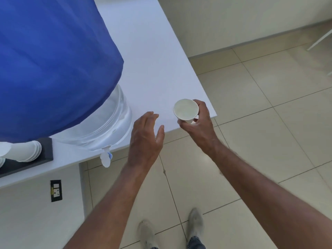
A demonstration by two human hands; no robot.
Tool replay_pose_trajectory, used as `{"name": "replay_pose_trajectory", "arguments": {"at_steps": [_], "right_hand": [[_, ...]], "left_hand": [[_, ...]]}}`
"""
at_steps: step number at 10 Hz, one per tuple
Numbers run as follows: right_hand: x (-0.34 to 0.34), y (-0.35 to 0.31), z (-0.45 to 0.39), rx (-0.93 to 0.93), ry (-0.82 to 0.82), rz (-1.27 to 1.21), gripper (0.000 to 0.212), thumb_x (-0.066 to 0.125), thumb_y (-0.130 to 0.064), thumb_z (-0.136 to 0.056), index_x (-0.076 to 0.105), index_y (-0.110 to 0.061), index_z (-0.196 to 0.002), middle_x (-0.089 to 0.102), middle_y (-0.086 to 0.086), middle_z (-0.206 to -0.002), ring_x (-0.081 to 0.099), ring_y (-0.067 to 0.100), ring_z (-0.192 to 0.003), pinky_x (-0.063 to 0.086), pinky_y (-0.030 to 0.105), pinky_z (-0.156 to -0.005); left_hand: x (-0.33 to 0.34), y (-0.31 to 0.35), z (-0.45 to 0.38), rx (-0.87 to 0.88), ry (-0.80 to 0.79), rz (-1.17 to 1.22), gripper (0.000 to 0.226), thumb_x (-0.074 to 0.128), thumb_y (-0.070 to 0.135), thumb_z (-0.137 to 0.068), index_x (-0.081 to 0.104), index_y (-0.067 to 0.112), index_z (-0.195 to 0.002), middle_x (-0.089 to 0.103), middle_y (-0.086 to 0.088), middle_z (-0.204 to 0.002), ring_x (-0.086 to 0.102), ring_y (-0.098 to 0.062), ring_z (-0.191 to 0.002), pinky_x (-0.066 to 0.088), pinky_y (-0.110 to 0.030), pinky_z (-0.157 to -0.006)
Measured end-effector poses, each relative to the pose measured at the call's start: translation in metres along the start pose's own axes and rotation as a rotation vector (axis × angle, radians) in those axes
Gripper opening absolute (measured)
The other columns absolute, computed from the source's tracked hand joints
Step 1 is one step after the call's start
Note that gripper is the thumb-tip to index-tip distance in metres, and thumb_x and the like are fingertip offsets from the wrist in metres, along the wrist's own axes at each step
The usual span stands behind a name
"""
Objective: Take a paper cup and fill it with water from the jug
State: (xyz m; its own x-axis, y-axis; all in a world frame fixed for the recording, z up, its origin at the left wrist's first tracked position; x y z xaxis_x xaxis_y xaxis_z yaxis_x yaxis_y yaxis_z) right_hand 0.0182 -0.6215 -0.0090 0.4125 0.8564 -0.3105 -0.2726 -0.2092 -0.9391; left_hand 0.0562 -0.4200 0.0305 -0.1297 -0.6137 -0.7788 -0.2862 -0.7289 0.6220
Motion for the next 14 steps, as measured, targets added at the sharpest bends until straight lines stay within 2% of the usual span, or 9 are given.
{"name": "replay_pose_trajectory", "arguments": {"at_steps": [2, 3, 5, 7, 10, 12, 14], "right_hand": [[-0.012, 0.006, -0.054, 0.001, -0.03, 0.049, 0.067, 0.082, -0.031, -0.079, 0.048, -0.032, -0.138, 0.058, -0.006, -0.138, 0.055, 0.019, -0.129, 0.049, 0.033, -0.103], [-0.009, 0.013, -0.073, 0.009, -0.046, 0.078, 0.068, 0.082, -0.029, -0.08, 0.048, -0.031, -0.138, 0.059, -0.005, -0.137, 0.056, 0.018, -0.127, 0.046, 0.028, -0.098], [0.001, 0.021, -0.088, 0.004, -0.073, 0.103, 0.069, 0.082, -0.031, -0.08, 0.047, -0.031, -0.14, 0.059, -0.006, -0.138, 0.057, 0.017, -0.125, 0.05, 0.03, -0.1], [0.0, 0.027, -0.095, 0.004, -0.07, 0.099, 0.069, 0.083, -0.024, -0.084, 0.047, -0.027, -0.142, 0.061, -0.006, -0.136, 0.06, 0.016, -0.122, 0.051, 0.025, -0.096], [0.001, 0.031, -0.096, 0.015, -0.076, 0.136, 0.069, 0.084, -0.023, -0.086, 0.046, -0.024, -0.144, 0.062, -0.004, -0.137, 0.06, 0.016, -0.119, 0.053, 0.028, -0.098], [0.002, 0.034, -0.097, 0.015, -0.078, 0.138, 0.07, 0.084, -0.024, -0.085, 0.046, -0.024, -0.144, 0.062, -0.003, -0.138, 0.061, 0.019, -0.121, 0.055, 0.037, -0.103], [0.001, 0.029, -0.095, 0.018, -0.11, 0.144, 0.082, 0.087, -0.027, -0.083, 0.04, -0.026, -0.15, 0.057, -0.003, -0.146, 0.058, 0.021, -0.129, 0.052, 0.042, -0.111]], "left_hand": [[0.037, -0.009, -0.044, -0.034, -0.102, -0.102, 0.052, 0.056, 0.033, -0.102, 0.046, 0.017, -0.151, 0.04, 0.001, -0.162, 0.032, -0.017, -0.15, 0.036, -0.039, -0.121], [0.053, -0.02, -0.06, -0.035, -0.136, -0.177, 0.061, 0.054, 0.037, -0.103, 0.037, 0.014, -0.157, 0.028, -0.002, -0.169, 0.025, -0.021, -0.154, 0.028, -0.04, -0.125], [0.074, -0.029, -0.072, -0.004, -0.146, -0.275, 0.067, 0.055, 0.038, -0.102, 0.033, 0.01, -0.158, 0.021, -0.007, -0.171, 0.023, -0.027, -0.156, 0.023, -0.044, -0.127], [0.086, -0.041, -0.075, -0.016, -0.183, -0.339, 0.07, 0.054, 0.042, -0.101, 0.03, 0.01, -0.159, 0.018, -0.009, -0.171, 0.02, -0.029, -0.157, 0.019, -0.046, -0.128], [0.092, -0.046, -0.077, -0.009, -0.191, -0.391, 0.069, 0.05, 0.046, -0.103, 0.031, 0.009, -0.159, 0.022, -0.008, -0.171, 0.018, -0.028, -0.158, 0.015, -0.046, -0.13], [0.094, -0.049, -0.077, -0.012, -0.206, -0.407, 0.069, 0.047, 0.047, -0.103, 0.03, 0.01, -0.16, 0.02, -0.008, -0.171, 0.016, -0.027, -0.159, 0.014, -0.046, -0.13], [0.09, -0.044, -0.079, -0.013, -0.194, -0.402, 0.07, 0.046, 0.047, -0.104, 0.027, 0.011, -0.16, 0.018, -0.007, -0.172, 0.014, -0.027, -0.159, 0.013, -0.045, -0.13]]}}
Point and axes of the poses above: each hand's wrist, its own z-axis away from the middle knuckle, its own x-axis out of the palm, y = z × x, the point moved 9 cm from there along -z, towards the middle knuckle
